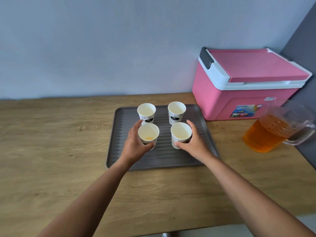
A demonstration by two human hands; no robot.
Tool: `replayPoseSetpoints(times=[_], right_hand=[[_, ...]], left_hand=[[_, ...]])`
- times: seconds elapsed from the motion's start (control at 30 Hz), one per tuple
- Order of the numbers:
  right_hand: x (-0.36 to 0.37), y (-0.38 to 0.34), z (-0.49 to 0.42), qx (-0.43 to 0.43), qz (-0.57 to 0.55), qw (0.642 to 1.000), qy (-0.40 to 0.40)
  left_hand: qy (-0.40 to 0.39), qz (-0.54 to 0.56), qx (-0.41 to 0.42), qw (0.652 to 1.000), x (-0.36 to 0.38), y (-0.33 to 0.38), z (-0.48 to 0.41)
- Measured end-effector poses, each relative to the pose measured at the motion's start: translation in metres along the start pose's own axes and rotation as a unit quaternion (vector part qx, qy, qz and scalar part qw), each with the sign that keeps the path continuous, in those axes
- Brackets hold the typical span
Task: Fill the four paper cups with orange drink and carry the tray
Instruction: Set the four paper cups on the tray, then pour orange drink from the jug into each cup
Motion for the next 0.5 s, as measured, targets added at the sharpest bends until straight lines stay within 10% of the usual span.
replayPoseSetpoints(times=[0.5], right_hand=[[-0.075, -0.025, 0.072, -0.002, -0.048, 0.976, 0.212]], left_hand=[[0.029, 0.066, 0.136, 0.988, -0.021, 0.085, 0.05]])
Point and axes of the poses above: each hand's wrist, its own z-axis away from the middle knuckle, its own x-axis out of the palm, y = z × x, the point moved 6 cm from there along -z, towards the middle knuckle
